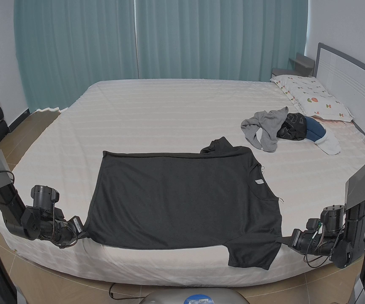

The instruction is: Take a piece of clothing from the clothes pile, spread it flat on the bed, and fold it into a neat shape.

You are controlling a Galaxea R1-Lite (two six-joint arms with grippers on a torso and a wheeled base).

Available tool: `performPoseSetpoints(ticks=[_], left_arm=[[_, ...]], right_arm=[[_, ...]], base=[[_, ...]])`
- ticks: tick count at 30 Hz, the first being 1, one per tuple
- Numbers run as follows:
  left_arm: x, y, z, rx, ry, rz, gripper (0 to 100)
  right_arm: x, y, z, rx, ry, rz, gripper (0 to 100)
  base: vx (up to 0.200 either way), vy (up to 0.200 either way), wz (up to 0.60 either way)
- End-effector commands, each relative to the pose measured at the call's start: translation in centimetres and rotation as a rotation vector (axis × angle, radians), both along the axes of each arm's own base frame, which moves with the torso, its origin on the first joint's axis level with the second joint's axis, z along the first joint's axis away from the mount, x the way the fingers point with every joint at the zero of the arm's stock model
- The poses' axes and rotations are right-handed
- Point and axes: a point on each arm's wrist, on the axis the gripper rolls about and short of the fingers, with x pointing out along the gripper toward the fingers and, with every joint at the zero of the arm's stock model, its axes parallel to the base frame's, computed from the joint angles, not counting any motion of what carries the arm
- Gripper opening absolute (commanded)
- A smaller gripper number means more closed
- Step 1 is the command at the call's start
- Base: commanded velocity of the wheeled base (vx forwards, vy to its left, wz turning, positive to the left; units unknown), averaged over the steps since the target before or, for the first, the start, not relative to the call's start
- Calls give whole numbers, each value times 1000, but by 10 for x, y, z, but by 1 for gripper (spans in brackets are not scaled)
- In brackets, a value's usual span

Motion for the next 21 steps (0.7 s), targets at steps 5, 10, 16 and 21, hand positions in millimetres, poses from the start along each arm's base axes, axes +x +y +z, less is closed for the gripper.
performPoseSetpoints(ticks=[5,10,16,21], left_arm=[[-7,0,10,4,-23,-1,0],[-13,0,8,38,-13,-29,0],[-22,1,3,112,10,-68,0],[-26,1,5,133,6,-87,0]], right_arm=[[-19,-12,20,45,-17,2,0],[-23,-16,21,50,-6,-8,0],[-31,-20,13,-8,70,21,0],[-37,-22,13,-54,93,62,0]], base=[[0,0,0],[0,0,0],[0,0,0],[0,0,0]])
